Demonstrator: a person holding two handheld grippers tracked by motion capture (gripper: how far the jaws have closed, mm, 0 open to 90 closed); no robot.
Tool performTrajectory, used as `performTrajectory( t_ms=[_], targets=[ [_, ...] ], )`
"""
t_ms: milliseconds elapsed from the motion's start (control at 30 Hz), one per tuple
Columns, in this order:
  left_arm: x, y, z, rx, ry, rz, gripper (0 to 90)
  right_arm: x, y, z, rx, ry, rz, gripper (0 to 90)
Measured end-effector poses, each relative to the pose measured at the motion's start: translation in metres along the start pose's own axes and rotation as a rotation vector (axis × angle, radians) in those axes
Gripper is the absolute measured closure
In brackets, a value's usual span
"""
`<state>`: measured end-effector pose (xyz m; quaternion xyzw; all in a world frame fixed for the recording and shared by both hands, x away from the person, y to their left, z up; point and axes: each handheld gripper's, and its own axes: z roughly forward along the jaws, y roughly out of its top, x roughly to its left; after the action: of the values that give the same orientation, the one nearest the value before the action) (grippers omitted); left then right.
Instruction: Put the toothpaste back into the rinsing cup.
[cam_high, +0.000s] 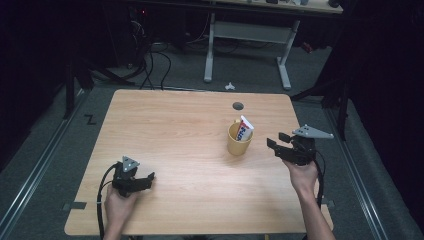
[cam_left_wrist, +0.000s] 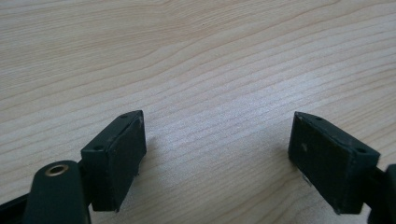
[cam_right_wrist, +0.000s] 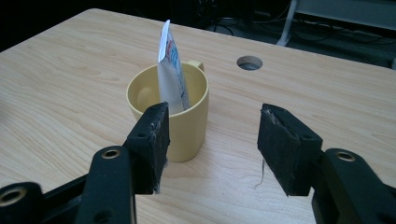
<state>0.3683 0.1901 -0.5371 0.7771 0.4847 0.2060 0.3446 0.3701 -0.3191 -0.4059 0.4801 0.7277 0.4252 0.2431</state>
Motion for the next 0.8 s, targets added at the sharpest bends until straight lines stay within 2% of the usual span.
performTrajectory(
  t_ms=[800],
  targets=[
    [0.000, 0.000, 0.000, 0.000, 0.000, 0.001, 19.5, -0.003, -0.022, -0.005, 0.007, -0.015, 0.018, 44.1]
  ],
)
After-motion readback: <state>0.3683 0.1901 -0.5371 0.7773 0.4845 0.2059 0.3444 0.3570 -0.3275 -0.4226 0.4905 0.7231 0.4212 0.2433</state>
